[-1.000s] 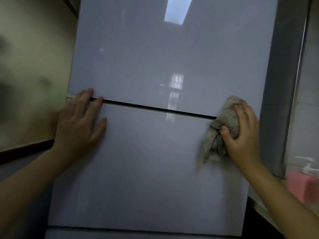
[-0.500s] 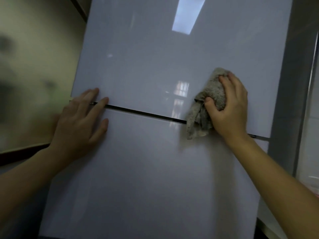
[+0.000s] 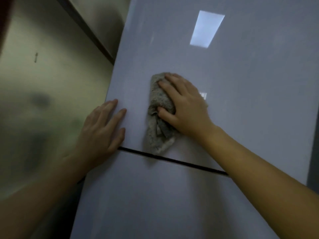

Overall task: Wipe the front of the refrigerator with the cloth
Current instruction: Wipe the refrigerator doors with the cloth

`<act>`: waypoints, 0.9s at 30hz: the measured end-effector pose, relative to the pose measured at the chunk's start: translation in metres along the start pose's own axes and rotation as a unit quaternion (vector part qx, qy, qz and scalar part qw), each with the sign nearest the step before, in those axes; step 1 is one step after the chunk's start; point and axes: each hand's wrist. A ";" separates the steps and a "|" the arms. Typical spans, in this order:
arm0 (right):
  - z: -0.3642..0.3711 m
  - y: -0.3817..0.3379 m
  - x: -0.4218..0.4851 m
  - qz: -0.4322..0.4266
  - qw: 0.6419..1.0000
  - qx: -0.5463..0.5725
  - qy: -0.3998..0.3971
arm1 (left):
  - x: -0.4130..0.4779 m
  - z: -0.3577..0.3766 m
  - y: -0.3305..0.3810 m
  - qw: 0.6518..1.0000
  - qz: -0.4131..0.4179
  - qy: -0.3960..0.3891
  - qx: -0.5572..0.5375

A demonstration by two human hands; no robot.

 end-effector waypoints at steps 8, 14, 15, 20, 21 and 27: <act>-0.084 0.091 0.025 0.067 0.997 -0.009 0.047 | 0.111 -0.008 0.018 1.000 0.020 -0.013 -0.018; -0.144 0.158 0.029 0.142 0.983 -0.003 0.115 | 0.197 -0.010 0.028 0.999 0.002 -0.016 -0.038; -0.152 0.167 0.030 0.148 0.982 -0.007 0.117 | 0.210 -0.010 0.032 0.999 -0.004 -0.016 -0.044; -0.176 0.192 0.044 0.125 0.987 -0.028 0.095 | 0.268 -0.010 0.048 0.998 -0.007 -0.020 -0.056; -0.177 0.193 0.046 0.120 0.987 -0.037 0.101 | 0.276 -0.011 0.050 0.998 -0.009 -0.023 -0.057; -0.176 0.183 0.047 0.187 0.975 -0.001 0.118 | 0.289 -0.027 0.056 0.993 -0.020 -0.092 -0.071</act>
Point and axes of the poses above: each hand's wrist, its own x-axis towards the middle knuckle, its own z-axis out of the palm, y = z × x, and after that the axes turned 10 degrees about x, right-handed
